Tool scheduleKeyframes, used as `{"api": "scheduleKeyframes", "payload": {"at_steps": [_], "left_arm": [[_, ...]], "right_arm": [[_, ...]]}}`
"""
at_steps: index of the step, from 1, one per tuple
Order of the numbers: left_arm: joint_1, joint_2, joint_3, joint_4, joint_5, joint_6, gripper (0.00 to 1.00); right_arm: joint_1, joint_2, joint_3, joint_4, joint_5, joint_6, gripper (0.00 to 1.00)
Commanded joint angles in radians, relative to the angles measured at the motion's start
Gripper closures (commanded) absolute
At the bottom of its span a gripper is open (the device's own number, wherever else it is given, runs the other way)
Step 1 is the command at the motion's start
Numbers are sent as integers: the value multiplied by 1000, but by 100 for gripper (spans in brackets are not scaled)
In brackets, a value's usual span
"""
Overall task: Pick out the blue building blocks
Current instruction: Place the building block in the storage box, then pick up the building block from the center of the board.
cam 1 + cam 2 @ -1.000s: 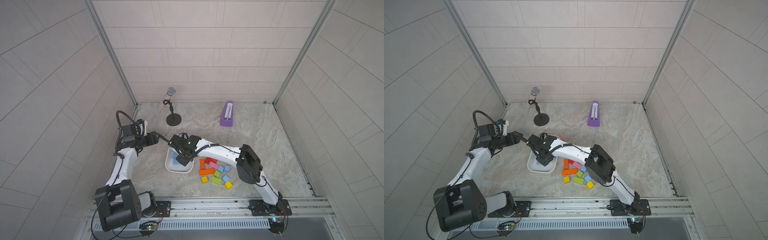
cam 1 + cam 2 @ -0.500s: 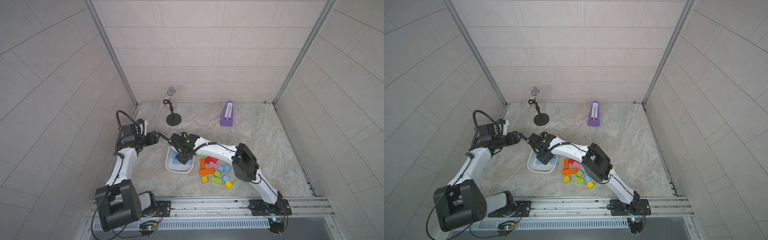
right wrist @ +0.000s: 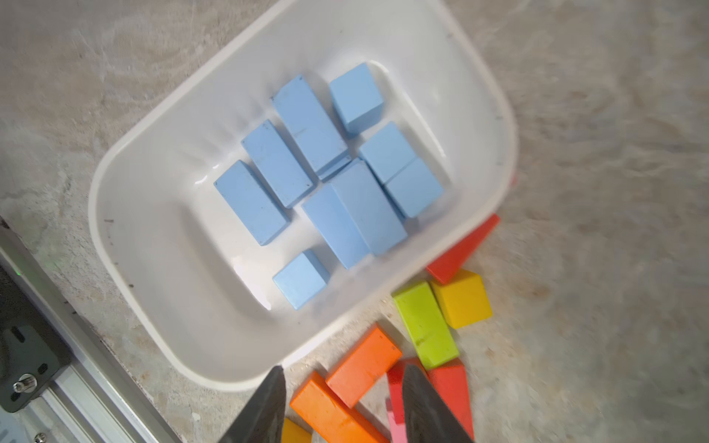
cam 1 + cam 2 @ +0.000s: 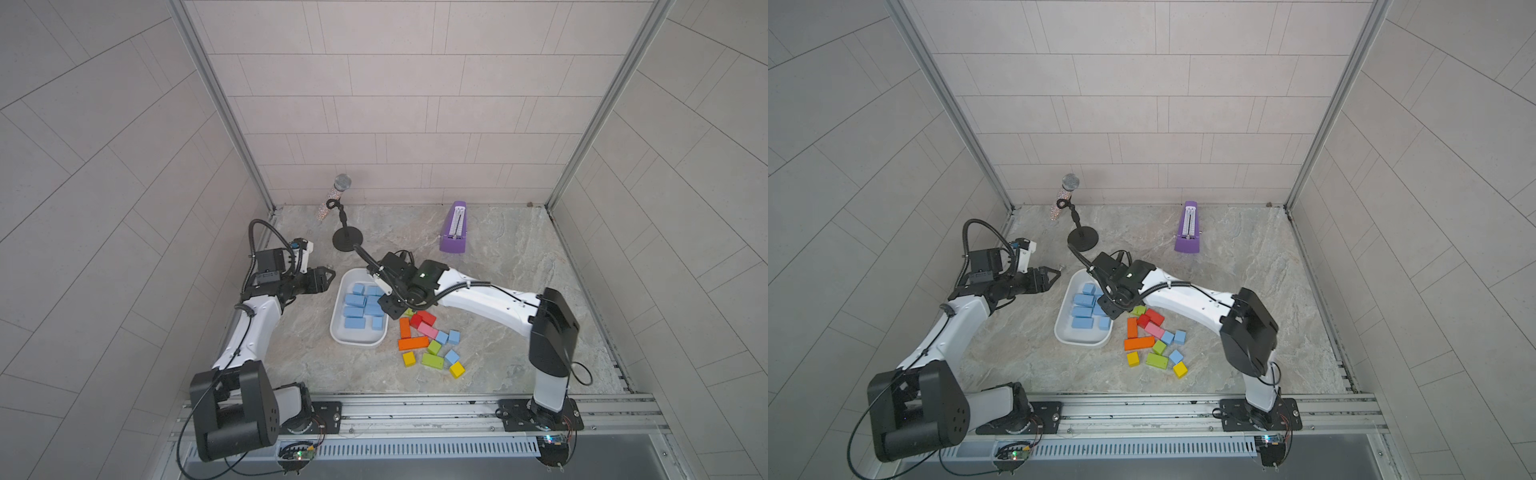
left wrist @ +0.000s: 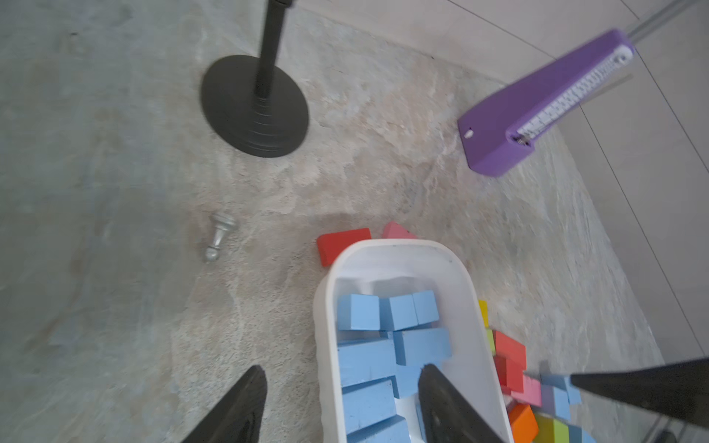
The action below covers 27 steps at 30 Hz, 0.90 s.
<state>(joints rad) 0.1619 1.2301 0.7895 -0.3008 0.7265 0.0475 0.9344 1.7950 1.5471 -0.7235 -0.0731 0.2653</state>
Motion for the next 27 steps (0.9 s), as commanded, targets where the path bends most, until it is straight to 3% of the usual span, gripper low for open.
{"api": "scheduleKeyframes", "payload": {"at_steps": [1, 9, 15, 18, 27], "left_arm": [[-87, -30, 16, -48, 38, 156, 32], [-441, 62, 173, -309, -203, 604, 31], [-705, 243, 346, -472, -378, 831, 31], [-806, 353, 421, -486, -434, 885, 33], [-1014, 651, 660, -489, -477, 889, 34]], "right_arm": [[-36, -139, -151, 96, 23, 69, 49], [-280, -493, -600, 327, -135, 211, 50], [-456, -739, -823, 358, -159, 234, 49], [-519, -843, -896, 344, -169, 245, 49], [-525, -1074, -1000, 235, -63, 215, 48]]}}
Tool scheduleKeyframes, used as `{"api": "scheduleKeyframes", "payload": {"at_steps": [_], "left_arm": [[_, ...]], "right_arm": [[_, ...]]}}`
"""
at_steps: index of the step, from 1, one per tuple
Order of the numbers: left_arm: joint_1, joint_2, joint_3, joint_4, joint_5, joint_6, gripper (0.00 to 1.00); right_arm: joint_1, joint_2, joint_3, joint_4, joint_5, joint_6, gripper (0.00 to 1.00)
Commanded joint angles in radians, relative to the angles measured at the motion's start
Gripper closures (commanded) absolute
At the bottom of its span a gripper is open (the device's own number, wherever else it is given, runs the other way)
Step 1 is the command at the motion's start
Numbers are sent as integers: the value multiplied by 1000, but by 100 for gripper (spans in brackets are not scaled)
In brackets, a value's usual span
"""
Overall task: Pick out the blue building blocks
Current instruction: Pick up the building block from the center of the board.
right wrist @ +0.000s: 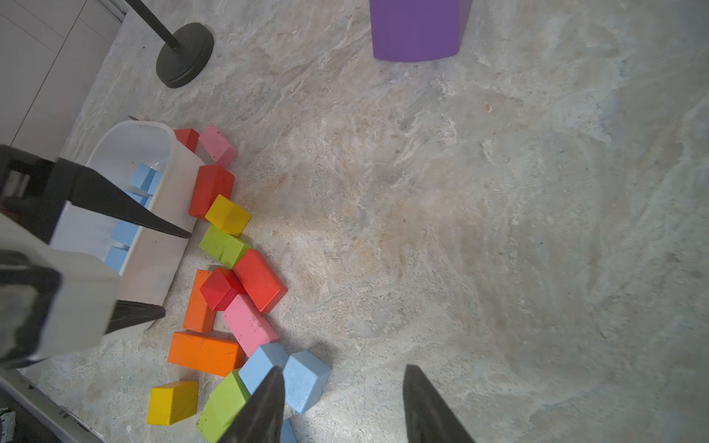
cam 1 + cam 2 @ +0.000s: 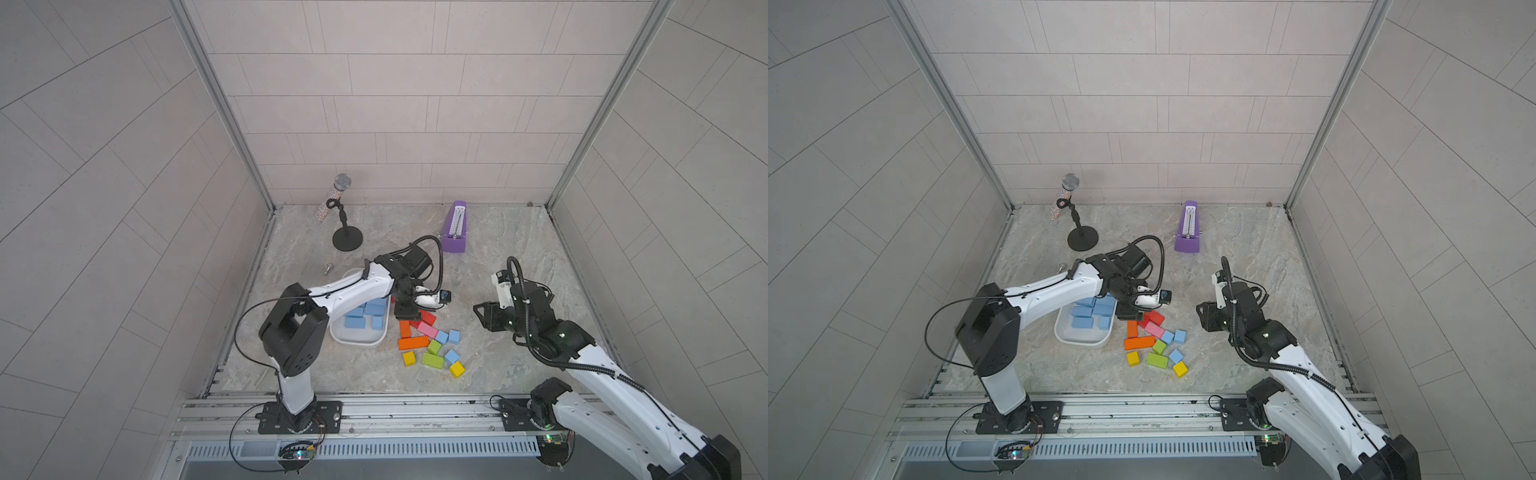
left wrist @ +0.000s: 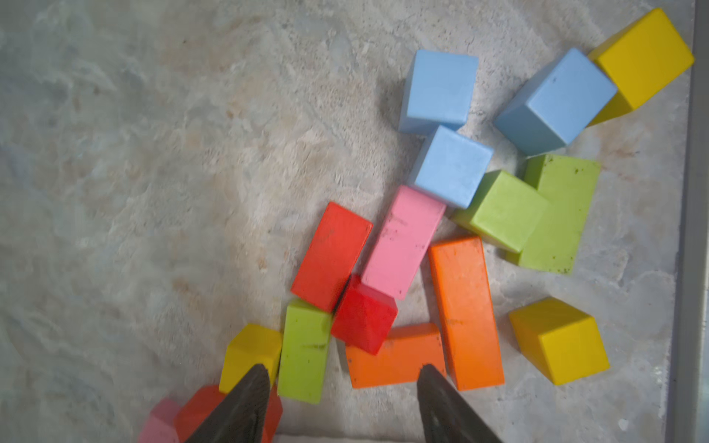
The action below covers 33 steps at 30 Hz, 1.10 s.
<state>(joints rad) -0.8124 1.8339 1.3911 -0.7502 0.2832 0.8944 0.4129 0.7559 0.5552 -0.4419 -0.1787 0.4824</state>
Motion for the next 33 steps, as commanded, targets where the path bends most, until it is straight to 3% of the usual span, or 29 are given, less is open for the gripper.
{"api": "scheduleKeyframes", "payload": {"at_steps": [1, 11, 26, 33], "left_arm": [[-54, 72, 77, -43, -39, 40, 34], [-155, 172, 114, -56, -91, 54, 34], [-192, 230, 119, -17, -9, -44, 34], [-194, 245, 137, -14, 44, -47, 50]], "right_arm": [[-5, -46, -8, -59, 48, -6, 48], [-5, -111, -13, -115, 67, -18, 47], [-4, -137, -19, -116, 59, -10, 47], [-4, -163, -23, -129, 56, -1, 48]]}}
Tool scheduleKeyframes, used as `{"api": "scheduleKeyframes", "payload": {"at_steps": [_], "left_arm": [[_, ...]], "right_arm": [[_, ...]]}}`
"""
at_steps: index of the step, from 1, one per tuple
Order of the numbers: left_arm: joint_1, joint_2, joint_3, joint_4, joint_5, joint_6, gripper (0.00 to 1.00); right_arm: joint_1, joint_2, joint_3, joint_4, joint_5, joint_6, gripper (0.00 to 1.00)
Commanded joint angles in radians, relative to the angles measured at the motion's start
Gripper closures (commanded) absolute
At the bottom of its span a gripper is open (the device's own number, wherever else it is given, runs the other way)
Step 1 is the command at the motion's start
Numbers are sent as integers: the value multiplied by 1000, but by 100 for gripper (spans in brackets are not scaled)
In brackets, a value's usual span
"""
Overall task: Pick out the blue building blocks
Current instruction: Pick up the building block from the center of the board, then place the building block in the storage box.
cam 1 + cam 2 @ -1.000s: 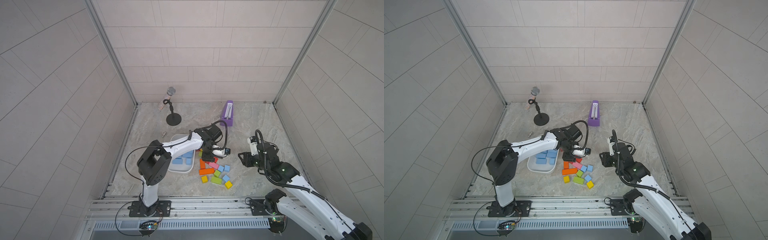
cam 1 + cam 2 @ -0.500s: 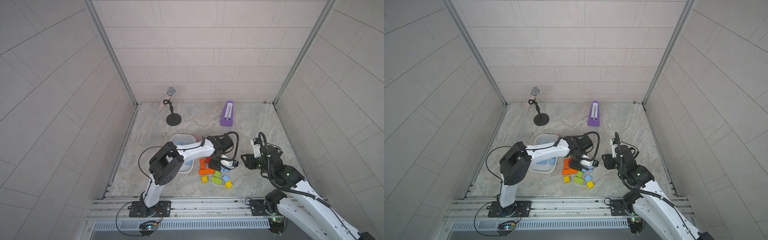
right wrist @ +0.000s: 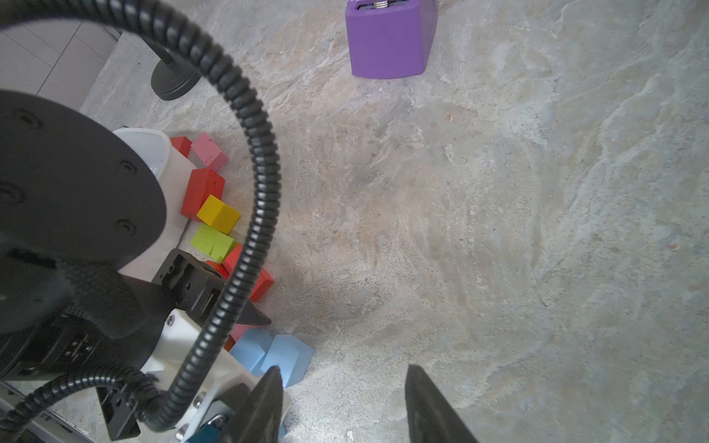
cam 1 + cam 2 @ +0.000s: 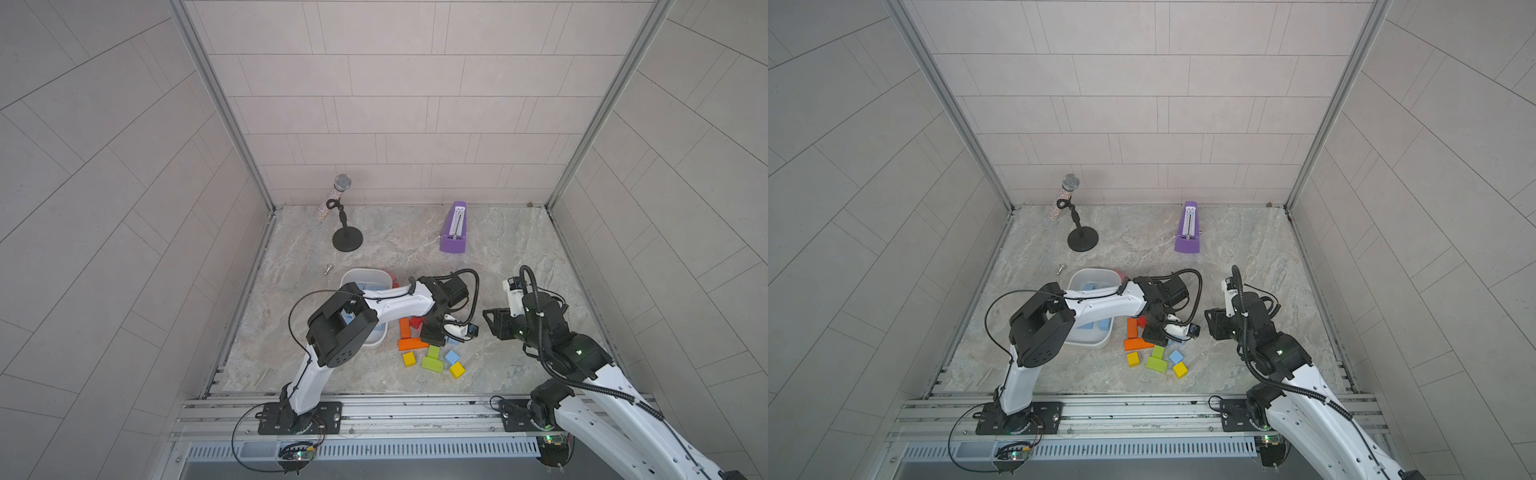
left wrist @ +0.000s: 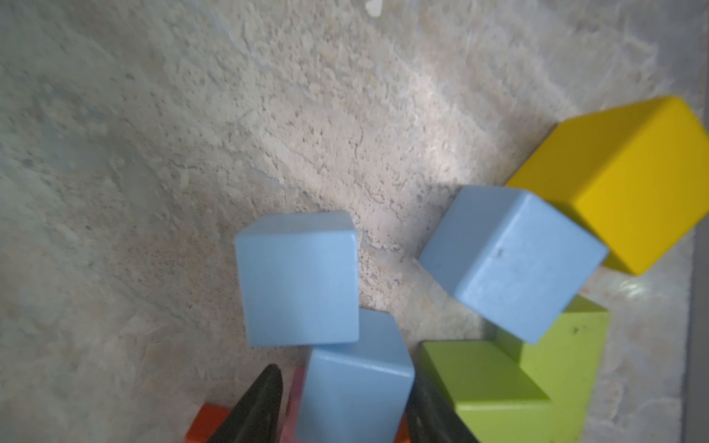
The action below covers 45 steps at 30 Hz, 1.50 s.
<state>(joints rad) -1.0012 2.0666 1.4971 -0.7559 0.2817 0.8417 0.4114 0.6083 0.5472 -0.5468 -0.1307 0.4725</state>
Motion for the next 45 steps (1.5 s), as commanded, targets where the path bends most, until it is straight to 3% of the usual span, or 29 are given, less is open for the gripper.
{"api": "scheduleKeyframes", "payload": {"at_steps": [1, 7, 13, 18, 26, 32, 37, 45], "left_arm": [[-5, 13, 32, -10, 46, 4, 52], [-4, -17, 32, -19, 41, -18, 69], [47, -124, 0, -39, 76, -73, 71], [142, -270, -54, -104, 136, -104, 71], [421, -550, -272, -169, 113, -46, 71], [623, -668, -429, -180, 55, 51, 70], [644, -689, -548, -61, -31, 60, 68], [627, -602, -570, 7, -3, 48, 68]], "right_arm": [[-3, -18, -16, -26, 9, 9, 49], [-2, -21, -4, -31, -4, 24, 50], [-3, 3, 5, 20, -34, 51, 50], [30, 137, 20, 174, -180, 83, 50], [272, 473, 215, 269, -81, 13, 50], [358, 680, 342, 310, -101, -9, 50], [383, 758, 382, 338, -130, -2, 50], [392, 751, 369, 341, -121, -3, 50]]}}
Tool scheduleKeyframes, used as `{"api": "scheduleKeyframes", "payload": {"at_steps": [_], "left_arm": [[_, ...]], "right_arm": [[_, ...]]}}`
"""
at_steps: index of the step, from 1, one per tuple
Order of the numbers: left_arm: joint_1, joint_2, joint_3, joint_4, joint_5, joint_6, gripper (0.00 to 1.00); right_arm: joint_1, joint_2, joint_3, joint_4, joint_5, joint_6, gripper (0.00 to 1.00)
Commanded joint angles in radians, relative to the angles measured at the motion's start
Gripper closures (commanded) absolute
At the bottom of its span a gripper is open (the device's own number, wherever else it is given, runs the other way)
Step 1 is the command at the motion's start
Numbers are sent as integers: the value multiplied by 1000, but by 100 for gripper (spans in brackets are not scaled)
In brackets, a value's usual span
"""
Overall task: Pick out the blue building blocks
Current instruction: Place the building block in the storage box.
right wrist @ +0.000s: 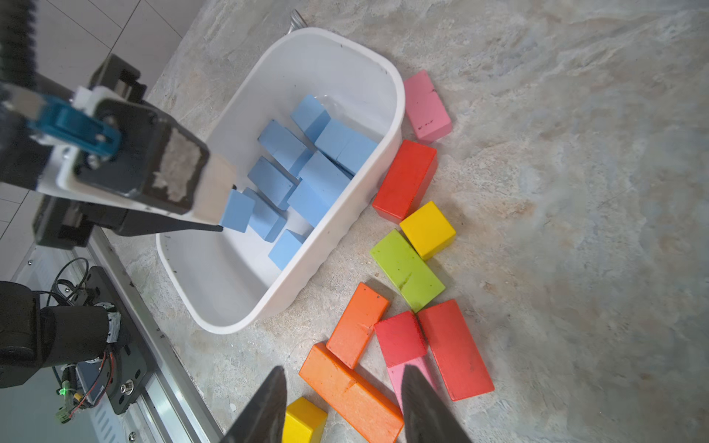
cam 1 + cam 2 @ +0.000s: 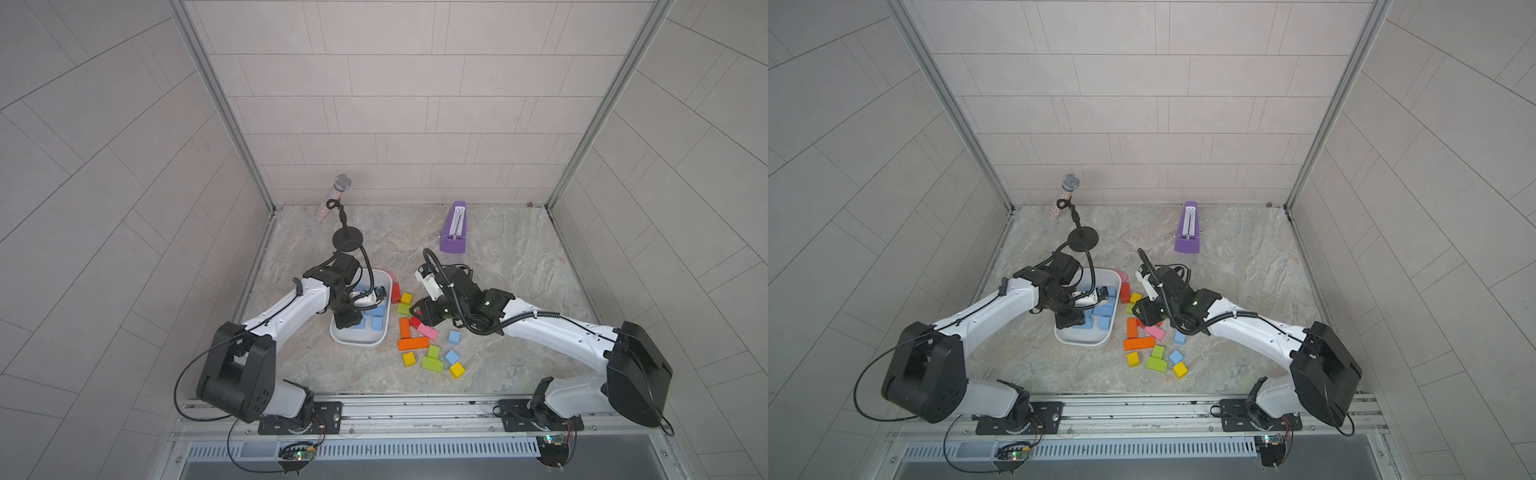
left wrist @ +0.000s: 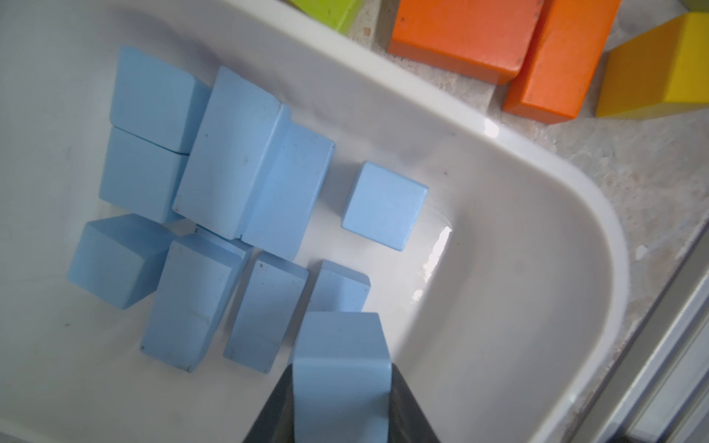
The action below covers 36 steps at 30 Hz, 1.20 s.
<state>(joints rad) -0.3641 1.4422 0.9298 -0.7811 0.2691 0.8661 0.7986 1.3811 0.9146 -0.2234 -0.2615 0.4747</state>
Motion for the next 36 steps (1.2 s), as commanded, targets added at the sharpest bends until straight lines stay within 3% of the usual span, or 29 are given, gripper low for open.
{"api": "scheduleKeyframes", "payload": {"at_steps": [1, 5, 22, 29, 36], "left_arm": [[-16, 28, -3, 35, 15, 24, 67], [-34, 41, -10, 44, 46, 31, 67], [-116, 115, 13, 86, -2, 7, 62], [-118, 94, 33, 78, -25, -7, 45], [-117, 22, 94, 24, -7, -39, 41]], "right_arm": [[5, -28, -3, 16, 14, -8, 50], [5, -49, -19, 9, 30, -13, 50], [5, -85, -52, 9, 48, -25, 50], [5, -91, -56, 3, 48, -31, 50], [-7, -109, -70, -1, 38, -28, 50]]}}
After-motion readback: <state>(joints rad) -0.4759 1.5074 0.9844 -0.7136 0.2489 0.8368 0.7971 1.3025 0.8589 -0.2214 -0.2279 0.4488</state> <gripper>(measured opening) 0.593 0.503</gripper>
